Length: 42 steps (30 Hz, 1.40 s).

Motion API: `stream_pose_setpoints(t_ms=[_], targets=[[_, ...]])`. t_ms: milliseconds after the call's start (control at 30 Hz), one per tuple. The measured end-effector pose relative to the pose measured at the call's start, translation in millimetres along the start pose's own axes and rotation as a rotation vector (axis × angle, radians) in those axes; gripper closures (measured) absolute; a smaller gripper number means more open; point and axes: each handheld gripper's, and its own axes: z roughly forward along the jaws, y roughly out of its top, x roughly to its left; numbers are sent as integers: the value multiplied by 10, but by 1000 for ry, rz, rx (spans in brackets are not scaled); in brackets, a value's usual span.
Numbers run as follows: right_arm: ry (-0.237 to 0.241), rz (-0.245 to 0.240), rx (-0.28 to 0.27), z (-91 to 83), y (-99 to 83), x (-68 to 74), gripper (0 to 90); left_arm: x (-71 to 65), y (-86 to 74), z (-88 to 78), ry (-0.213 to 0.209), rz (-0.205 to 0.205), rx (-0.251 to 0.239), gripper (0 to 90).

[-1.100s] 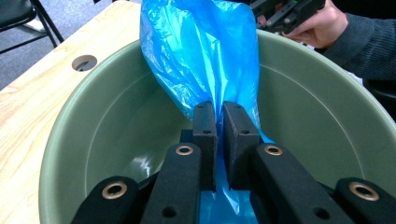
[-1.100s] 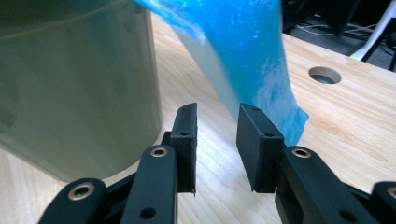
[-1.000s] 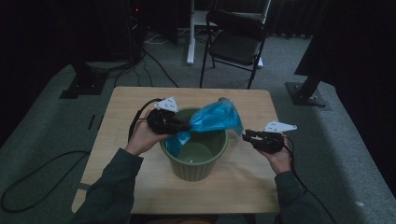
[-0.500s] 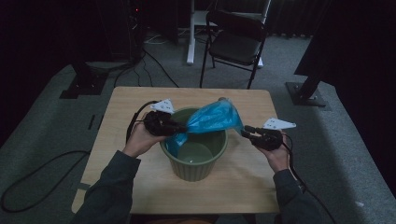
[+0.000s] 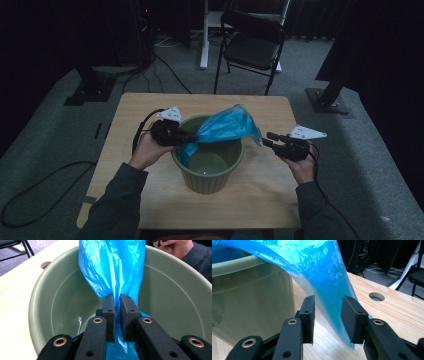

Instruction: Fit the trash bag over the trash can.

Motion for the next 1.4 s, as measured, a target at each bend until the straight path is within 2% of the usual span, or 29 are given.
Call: stream_pose_setpoints(t_ms=[167, 333, 567, 667, 733, 800, 833, 900, 1000, 1200, 1367, 1400], targets=[[-17, -1, 5, 5, 12, -8, 636, 10, -11, 7, -4, -5, 0, 834], [-29, -26, 52, 136, 10, 42, 626, 6, -2, -5, -3, -3, -1, 834], [-53, -43, 55, 238, 79, 73, 623, 8, -5, -17, 1, -3, 2, 832], [-71, -52, 57, 326, 129, 75, 665, 12, -15, -23, 3, -7, 3, 829], [-72, -43, 48, 356, 165, 69, 742, 14, -18, -24, 5, -7, 10, 815], [-72, -35, 39, 356, 197, 62, 825, 12, -17, -29, 10, -6, 9, 765], [-72, -35, 39, 356, 197, 62, 825, 12, -17, -29, 10, -6, 9, 745], [-71, -34, 28, 337, 219, 60, 889, 8, -14, -46, 15, -5, -3, 714], [-66, -25, 16, 292, 234, 52, 900, -4, 2, -84, 24, -2, -27, 640], [-39, -57, 23, 204, 277, 130, 900, -103, 140, -100, 31, 30, -55, 572], [-18, -80, 13, 180, 314, 205, 900, -189, 285, -23, 25, 58, -53, 544], [-11, -83, 12, 178, 323, 225, 900, -250, 374, 46, 11, 81, -43, 544]])
